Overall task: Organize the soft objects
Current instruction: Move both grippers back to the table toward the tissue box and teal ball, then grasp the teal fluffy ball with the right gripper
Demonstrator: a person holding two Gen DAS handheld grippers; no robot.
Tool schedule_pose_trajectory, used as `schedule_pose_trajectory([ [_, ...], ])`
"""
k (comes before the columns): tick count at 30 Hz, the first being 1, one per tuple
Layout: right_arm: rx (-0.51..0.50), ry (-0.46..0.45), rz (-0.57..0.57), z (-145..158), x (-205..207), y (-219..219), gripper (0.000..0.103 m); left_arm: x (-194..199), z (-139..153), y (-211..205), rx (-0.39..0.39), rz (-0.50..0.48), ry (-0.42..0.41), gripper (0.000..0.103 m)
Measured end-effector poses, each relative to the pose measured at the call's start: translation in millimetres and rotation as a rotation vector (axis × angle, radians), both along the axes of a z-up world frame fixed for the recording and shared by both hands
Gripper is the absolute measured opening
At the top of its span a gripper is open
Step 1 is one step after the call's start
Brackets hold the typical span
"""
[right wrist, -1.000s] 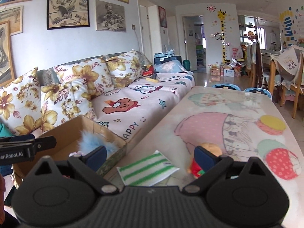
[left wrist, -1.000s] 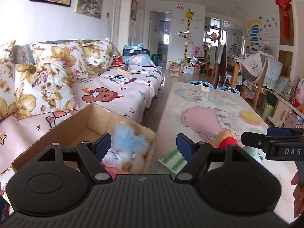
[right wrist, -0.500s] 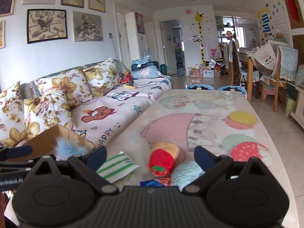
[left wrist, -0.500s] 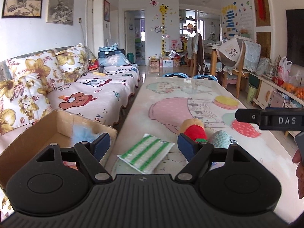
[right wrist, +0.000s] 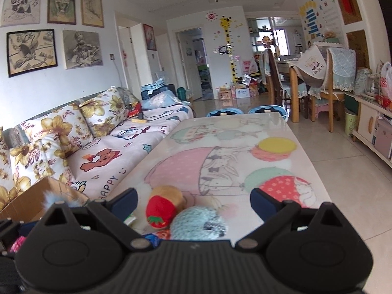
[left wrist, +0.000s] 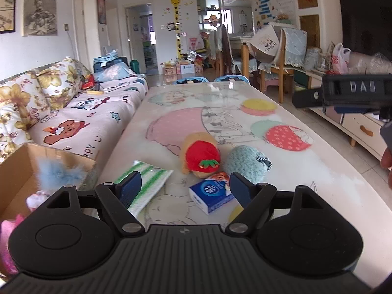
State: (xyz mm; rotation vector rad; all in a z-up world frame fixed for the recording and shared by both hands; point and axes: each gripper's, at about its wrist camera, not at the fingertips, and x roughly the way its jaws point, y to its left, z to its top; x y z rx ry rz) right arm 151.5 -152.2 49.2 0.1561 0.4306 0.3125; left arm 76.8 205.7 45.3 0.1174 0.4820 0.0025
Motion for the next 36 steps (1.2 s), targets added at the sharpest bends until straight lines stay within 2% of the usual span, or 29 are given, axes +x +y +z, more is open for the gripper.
schedule_pose_trajectory([
  [11,-0.019,0.060,-0.093,-24.8,29.9,-23.6,0.098,39.1,-35.2,3.9,0.052,-0.103,0.071,0.097],
  [20,-0.018,0.119,-0.054,-45.5,55.5,-4.1,0.098,73.8,-43.8,16.3,0.032,-0.109,0.125,0.097],
  [31,-0.022,0.166,-0.020,-58.1,70.7,19.1,0.099,91.0,-48.3,12.9,0.003,-0.175,0.151,0.098],
  [36,-0.050,0.186,-0.007,-68.8,80.6,29.1,0.099,96.1,-51.5,8.9,0.015,-0.193,0.164,0.099],
])
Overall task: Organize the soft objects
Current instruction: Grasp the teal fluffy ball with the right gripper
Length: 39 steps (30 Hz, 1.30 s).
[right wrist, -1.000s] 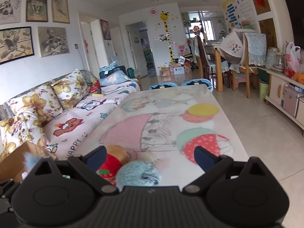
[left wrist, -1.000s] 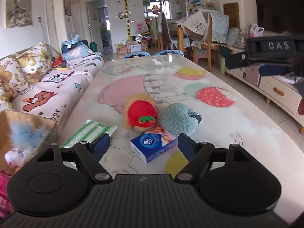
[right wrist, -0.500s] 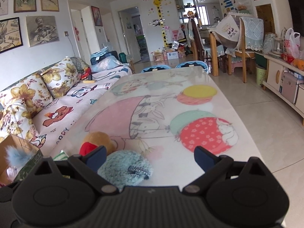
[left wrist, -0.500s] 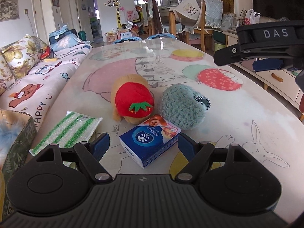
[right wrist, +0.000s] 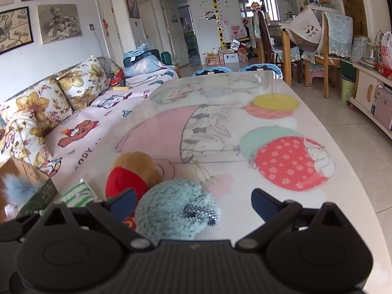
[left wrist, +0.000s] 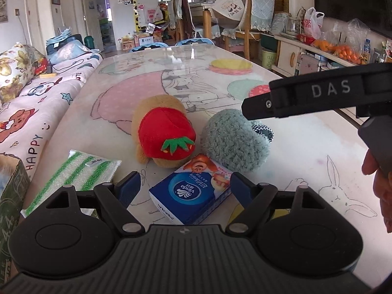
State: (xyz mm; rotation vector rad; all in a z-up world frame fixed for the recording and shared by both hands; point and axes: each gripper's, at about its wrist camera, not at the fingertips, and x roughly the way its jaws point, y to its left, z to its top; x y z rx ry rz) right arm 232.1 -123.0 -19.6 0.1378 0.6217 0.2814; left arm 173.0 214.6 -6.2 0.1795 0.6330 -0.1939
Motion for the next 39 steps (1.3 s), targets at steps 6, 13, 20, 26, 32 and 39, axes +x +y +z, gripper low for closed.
schedule_pose_trajectory([
  [6,0.002,0.015,0.023,-8.2,8.8,7.7,0.100,12.5,-0.9,-0.7,-0.030,-0.013,0.031,0.103],
  [13,-0.004,0.042,0.046,-17.3,19.4,19.1,0.100,21.0,-4.1,-11.5,-0.049,-0.034,0.070,0.103],
  [20,-0.004,0.062,0.048,-24.3,25.2,21.3,0.100,28.0,-13.0,-20.9,-0.039,-0.040,0.120,0.103],
  [26,0.003,0.083,0.047,-30.5,28.4,21.0,0.101,24.9,-15.2,-17.5,-0.054,-0.033,0.131,0.102],
  [32,-0.006,0.087,0.054,-31.6,29.8,23.3,0.101,20.0,-14.4,-14.7,-0.062,-0.026,0.126,0.098],
  [39,0.002,0.097,0.078,-33.7,31.2,26.7,0.092,15.1,-12.9,-9.6,-0.062,-0.017,0.114,0.095],
])
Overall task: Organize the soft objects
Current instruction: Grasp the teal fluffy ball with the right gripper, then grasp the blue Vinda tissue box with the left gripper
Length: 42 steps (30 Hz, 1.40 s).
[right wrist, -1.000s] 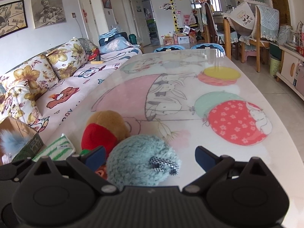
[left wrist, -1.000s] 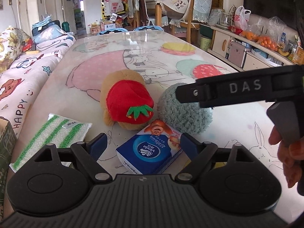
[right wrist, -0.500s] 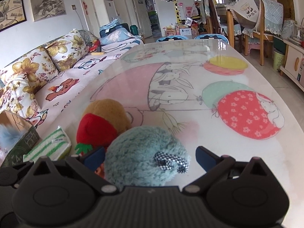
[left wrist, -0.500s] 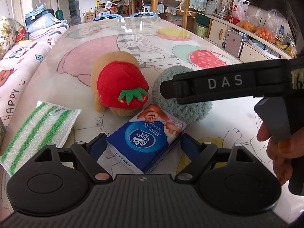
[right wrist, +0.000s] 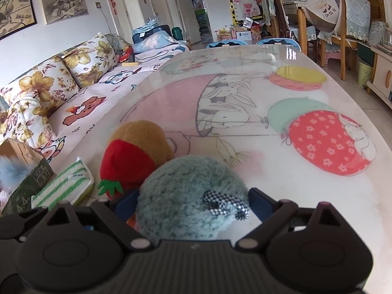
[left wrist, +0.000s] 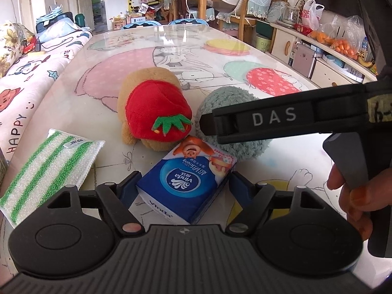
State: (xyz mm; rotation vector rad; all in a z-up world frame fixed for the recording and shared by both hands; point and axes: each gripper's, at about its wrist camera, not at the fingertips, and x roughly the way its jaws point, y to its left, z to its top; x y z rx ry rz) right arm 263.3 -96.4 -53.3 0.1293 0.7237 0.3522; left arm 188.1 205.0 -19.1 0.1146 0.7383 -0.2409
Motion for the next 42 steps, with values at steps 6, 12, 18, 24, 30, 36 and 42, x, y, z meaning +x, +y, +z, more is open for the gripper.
schedule_pose_trajectory([
  [6,0.003,-0.001,0.015,-0.5,1.0,-0.3,0.082,0.7,-0.4,1.8,-0.002,0.009,-0.006,0.090],
  [12,0.001,0.005,0.027,0.7,1.6,-1.0,0.078,0.6,-1.1,2.3,-0.004,0.018,-0.011,0.088],
  [18,-0.013,0.006,0.027,4.2,-2.0,-2.7,0.075,-1.0,-0.9,5.5,-0.018,0.036,-0.010,0.084],
  [24,-0.024,0.005,0.015,9.0,-6.3,-12.1,0.075,-3.3,0.2,10.1,-0.042,0.069,-0.003,0.083],
  [30,-0.061,0.007,0.035,13.9,-14.1,-19.0,0.075,-6.1,1.7,10.6,-0.048,0.113,0.000,0.083],
  [36,-0.112,0.026,0.080,10.3,-24.0,-19.8,0.075,-5.4,1.0,8.3,-0.043,0.153,-0.012,0.083],
  [42,-0.118,0.028,0.081,6.8,-24.1,-18.5,0.081,-1.2,0.8,11.9,-0.065,0.160,-0.017,0.089],
])
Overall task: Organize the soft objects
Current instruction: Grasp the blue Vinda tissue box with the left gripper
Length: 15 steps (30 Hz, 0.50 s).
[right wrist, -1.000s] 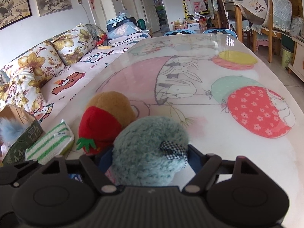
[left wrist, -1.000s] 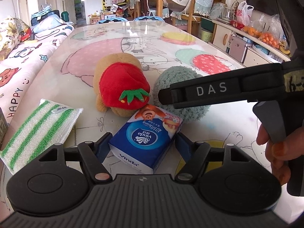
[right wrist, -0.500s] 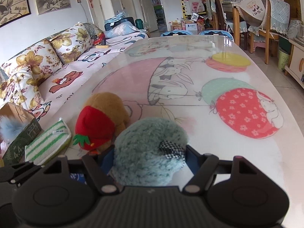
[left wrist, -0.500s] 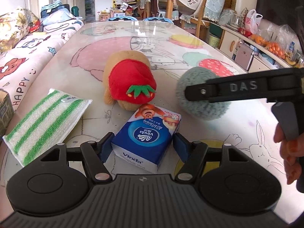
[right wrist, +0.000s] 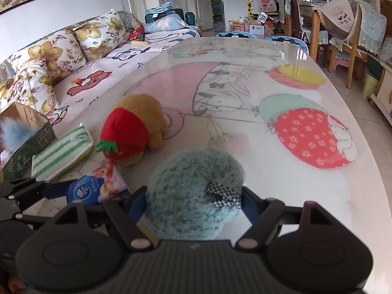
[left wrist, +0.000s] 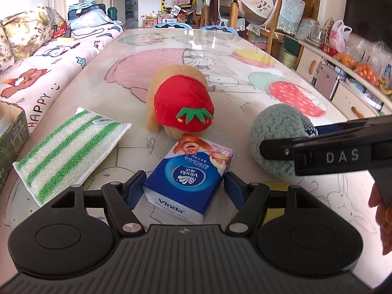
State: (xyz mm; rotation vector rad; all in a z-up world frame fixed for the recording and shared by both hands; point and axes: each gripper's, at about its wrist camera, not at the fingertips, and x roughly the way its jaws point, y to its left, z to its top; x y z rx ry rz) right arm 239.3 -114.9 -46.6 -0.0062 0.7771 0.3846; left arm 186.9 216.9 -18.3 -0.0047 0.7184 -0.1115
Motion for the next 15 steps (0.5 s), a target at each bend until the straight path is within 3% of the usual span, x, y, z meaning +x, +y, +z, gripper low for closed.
schedule_pose_trajectory([
  [2,-0.006,-0.004,0.000,-0.8,0.2,1.3,0.082,1.2,-1.1,1.2,-0.011,0.001,0.000,0.100],
  [7,-0.038,-0.012,-0.025,-4.7,3.2,5.1,0.096,2.0,-4.6,-5.5,0.051,-0.019,-0.014,0.102],
  [10,-0.035,-0.011,-0.028,-7.2,4.9,5.5,0.096,0.7,-5.3,-6.3,0.060,-0.026,-0.027,0.102],
  [12,-0.037,-0.012,-0.028,-7.8,5.5,5.9,0.095,0.0,-4.1,-6.0,0.060,-0.040,-0.033,0.089],
  [15,-0.023,-0.012,-0.017,-5.4,6.8,5.5,0.080,-2.3,-3.3,-7.2,0.064,-0.056,-0.041,0.074],
])
